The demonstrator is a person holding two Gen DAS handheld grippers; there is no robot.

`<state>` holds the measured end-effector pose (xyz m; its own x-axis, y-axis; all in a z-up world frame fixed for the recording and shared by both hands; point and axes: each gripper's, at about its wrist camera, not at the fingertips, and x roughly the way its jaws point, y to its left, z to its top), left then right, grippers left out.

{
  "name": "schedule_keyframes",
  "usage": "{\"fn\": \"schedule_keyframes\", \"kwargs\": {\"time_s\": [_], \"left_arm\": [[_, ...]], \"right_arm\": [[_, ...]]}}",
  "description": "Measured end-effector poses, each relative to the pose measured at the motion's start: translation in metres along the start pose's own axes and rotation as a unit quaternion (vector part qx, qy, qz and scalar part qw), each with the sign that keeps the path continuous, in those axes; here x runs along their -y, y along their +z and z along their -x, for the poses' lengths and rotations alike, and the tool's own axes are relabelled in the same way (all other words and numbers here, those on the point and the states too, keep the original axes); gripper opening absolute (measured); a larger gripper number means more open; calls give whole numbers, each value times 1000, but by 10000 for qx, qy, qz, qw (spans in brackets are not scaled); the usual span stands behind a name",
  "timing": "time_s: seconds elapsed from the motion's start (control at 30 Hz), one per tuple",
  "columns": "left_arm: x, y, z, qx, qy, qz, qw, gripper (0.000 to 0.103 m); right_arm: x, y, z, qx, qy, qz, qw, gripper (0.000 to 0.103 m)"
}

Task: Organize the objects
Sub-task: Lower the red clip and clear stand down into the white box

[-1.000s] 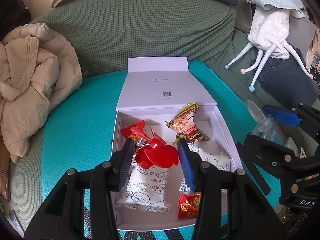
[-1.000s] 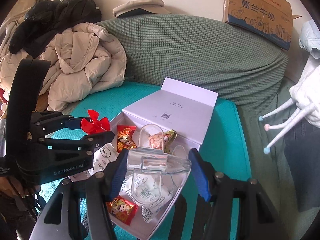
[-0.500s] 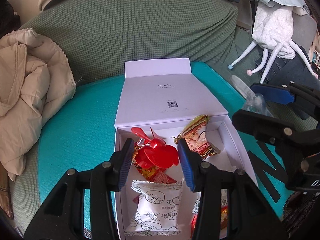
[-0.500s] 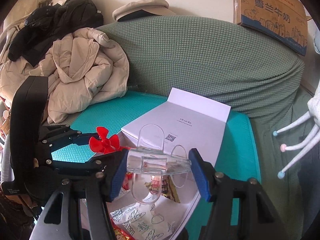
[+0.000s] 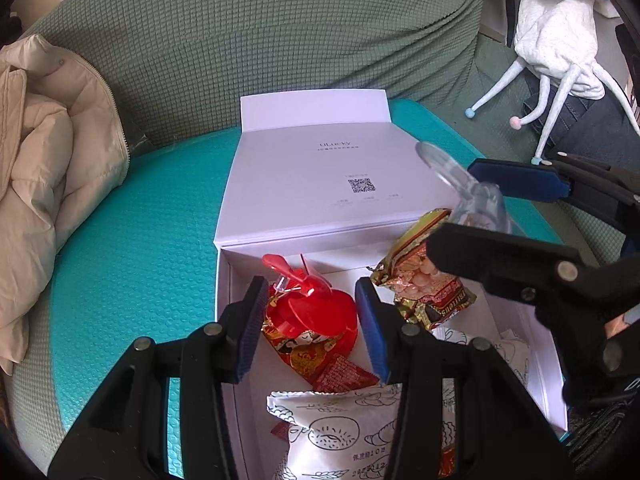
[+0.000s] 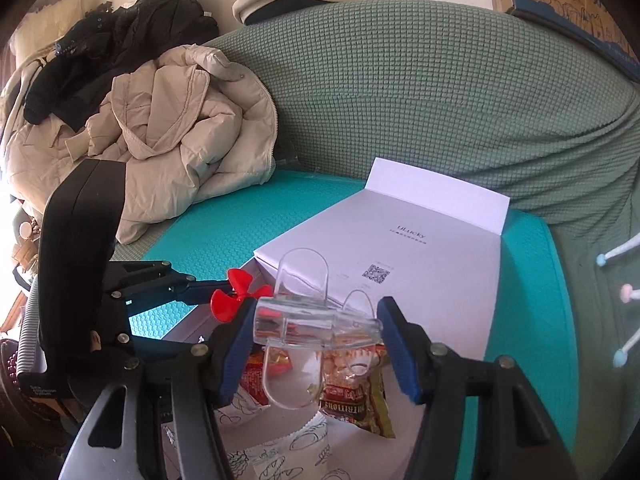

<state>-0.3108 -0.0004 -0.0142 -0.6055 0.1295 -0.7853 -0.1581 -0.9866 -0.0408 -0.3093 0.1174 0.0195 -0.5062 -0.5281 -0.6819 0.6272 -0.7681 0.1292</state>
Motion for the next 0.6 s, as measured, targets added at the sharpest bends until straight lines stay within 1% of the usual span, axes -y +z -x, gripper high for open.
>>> {"fn": "schedule_keyframes", "kwargs": {"time_s": [0.17, 0.3, 0.47, 0.6], "left_arm": [[-7, -4, -14, -258, -64, 160, 9995, 43], [-13, -7, -19, -379, -107, 250, 9989, 43], [-12, -12, -29, -615, -221, 274, 9975, 43], [-10, -13, -31, -652, -179, 205, 9975, 43]], "right_arm": [[3, -3, -10, 8, 325, -216, 9992, 62], [5, -4, -17, -72, 596, -439, 9972, 62], [10, -10, -29, -344, 666, -661, 9950, 62], [13, -15, -36, -517, 728, -769, 9930, 62]]}}
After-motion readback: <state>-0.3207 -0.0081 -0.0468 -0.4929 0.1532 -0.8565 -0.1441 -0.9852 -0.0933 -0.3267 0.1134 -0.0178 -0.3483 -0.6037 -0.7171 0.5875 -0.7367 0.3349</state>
